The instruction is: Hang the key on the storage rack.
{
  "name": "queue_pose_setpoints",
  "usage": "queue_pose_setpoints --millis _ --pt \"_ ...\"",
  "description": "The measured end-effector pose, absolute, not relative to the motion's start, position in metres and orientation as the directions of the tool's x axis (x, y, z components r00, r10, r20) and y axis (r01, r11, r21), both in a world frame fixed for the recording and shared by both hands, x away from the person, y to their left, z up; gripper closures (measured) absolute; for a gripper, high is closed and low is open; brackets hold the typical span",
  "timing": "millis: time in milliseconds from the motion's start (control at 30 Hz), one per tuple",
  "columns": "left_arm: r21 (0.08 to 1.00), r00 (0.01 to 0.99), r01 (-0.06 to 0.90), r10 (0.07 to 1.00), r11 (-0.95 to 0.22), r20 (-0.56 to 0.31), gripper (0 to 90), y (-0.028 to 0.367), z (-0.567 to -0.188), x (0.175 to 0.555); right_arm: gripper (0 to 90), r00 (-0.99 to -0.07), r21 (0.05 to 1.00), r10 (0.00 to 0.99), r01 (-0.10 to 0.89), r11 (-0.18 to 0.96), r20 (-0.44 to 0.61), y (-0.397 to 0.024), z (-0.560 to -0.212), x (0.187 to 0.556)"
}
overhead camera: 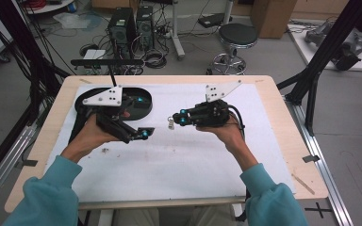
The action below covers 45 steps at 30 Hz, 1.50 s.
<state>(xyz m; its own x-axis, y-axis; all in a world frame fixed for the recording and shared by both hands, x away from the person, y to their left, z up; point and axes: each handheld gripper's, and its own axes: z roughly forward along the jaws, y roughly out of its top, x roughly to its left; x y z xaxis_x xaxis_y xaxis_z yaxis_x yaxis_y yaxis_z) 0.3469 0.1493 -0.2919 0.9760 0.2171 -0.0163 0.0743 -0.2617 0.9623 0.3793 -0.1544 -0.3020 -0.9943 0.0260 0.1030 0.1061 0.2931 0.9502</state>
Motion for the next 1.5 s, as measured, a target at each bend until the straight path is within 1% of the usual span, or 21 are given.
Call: queue_pose_setpoints --millis 167,233,267,300,333,400,533,667,767,800,833,967,1333,1500 --pt "0.957 0.981 0.083 0.190 -0.278 -0.030 14.5 0.142 -0.295 0.349 88.7 -0.994 0.946 0.009 0.107 0.306 0.109 -0.149 -0.306 0.378" --pt "0.954 0.983 0.084 0.181 -0.286 -0.032 17.4 0.141 -0.296 0.350 88.7 -0.994 0.948 -0.001 0.104 0.301 0.109 -0.147 -0.306 0.377" --pt "0.954 0.984 0.084 0.177 -0.288 -0.033 21.0 0.140 -0.296 0.350 88.7 -0.994 0.948 -0.008 0.104 0.301 0.112 -0.146 -0.307 0.377" --pt "0.953 0.985 0.082 0.172 -0.290 -0.032 21.0 0.140 -0.296 0.350 88.7 -0.994 0.948 -0.008 0.104 0.301 0.112 -0.146 -0.307 0.377" --pt "0.953 0.985 0.078 0.167 -0.293 -0.029 24.4 0.140 -0.297 0.350 88.7 -0.994 0.948 -0.012 0.103 0.302 0.112 -0.145 -0.308 0.377" --pt "0.953 0.987 0.077 0.157 -0.293 -0.031 25.6 0.139 -0.297 0.350 88.7 -0.994 0.949 -0.016 0.102 0.299 0.112 -0.145 -0.308 0.377" --pt "0.950 0.989 0.080 0.141 -0.300 -0.038 32.8 0.138 -0.297 0.351 88.7 -0.993 0.949 -0.027 0.105 0.296 0.118 -0.143 -0.308 0.376" --pt "0.948 0.991 0.081 0.127 -0.308 -0.043 42.8 0.138 -0.297 0.352 88.7 -0.992 0.948 -0.035 0.108 0.299 0.124 -0.142 -0.308 0.376" --pt "0.947 0.991 0.089 0.123 -0.309 -0.053 47.8 0.138 -0.298 0.352 88.7 -0.991 0.949 -0.044 0.110 0.297 0.129 -0.141 -0.308 0.376" --pt "0.946 0.991 0.088 0.122 -0.312 -0.052 51.0 0.137 -0.298 0.352 88.7 -0.991 0.948 -0.046 0.109 0.301 0.128 -0.141 -0.309 0.376" --pt "0.945 0.991 0.090 0.120 -0.314 -0.055 51.0 0.137 -0.298 0.352 88.7 -0.991 0.948 -0.046 0.109 0.301 0.128 -0.141 -0.309 0.376" --pt "0.942 0.991 0.095 0.120 -0.322 -0.059 58.1 0.138 -0.298 0.353 88.7 -0.990 0.948 -0.051 0.111 0.299 0.132 -0.140 -0.309 0.375" --pt "0.928 0.991 0.112 0.114 -0.355 -0.076 68.6 0.136 -0.299 0.353 88.7 -0.989 0.948 -0.057 0.112 0.298 0.134 -0.138 -0.313 0.375" --pt "0.922 0.990 0.113 0.116 -0.369 -0.075 71.9 0.136 -0.299 0.353 88.7 -0.989 0.947 -0.060 0.114 0.299 0.138 -0.138 -0.313 0.375"
